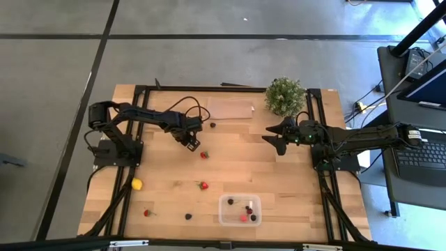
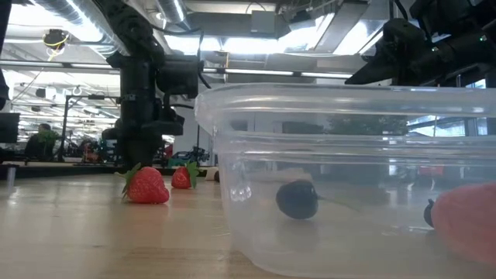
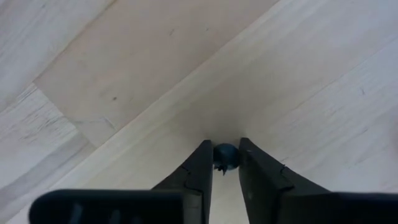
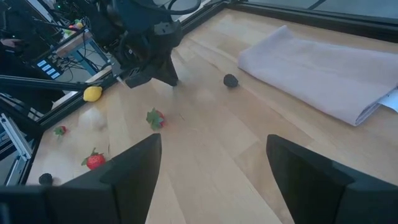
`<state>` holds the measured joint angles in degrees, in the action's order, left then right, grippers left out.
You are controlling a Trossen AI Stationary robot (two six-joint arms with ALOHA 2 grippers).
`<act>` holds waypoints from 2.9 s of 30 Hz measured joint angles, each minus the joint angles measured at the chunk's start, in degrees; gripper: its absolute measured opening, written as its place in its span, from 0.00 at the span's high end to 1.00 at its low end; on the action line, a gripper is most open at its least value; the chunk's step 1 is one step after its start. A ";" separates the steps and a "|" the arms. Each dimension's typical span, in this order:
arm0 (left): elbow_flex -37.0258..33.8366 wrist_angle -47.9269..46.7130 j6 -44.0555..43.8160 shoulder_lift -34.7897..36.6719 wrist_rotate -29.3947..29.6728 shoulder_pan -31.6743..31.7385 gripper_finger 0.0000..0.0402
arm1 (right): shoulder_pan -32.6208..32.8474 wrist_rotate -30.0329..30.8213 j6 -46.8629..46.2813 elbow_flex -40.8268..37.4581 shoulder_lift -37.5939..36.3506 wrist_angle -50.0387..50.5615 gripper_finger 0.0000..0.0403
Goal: Pick and placing Produce into tupperware
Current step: Put the blueberry into the transparent container, then put the top blackberry into the transparent container
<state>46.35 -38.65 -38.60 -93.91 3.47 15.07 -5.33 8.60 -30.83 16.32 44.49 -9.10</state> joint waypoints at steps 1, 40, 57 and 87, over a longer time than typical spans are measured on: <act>0.00 -0.02 0.13 0.00 -0.01 0.01 0.86 | 0.00 0.00 0.00 0.00 0.00 -0.01 0.28; 43.73 6.46 15.94 -2.41 4.98 -33.95 0.92 | 0.01 -0.20 1.55 0.00 0.00 0.00 0.28; 43.74 21.13 9.73 -25.98 -5.42 -36.85 0.90 | -0.01 -0.22 1.55 0.00 0.02 4.85 0.28; 43.76 20.77 8.05 -28.39 -5.69 -36.42 0.50 | -0.01 -0.17 2.60 0.00 0.02 9.68 0.28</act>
<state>90.11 -17.89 -30.56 -122.29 -2.22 -21.35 -5.34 8.43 -28.23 16.32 44.51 0.57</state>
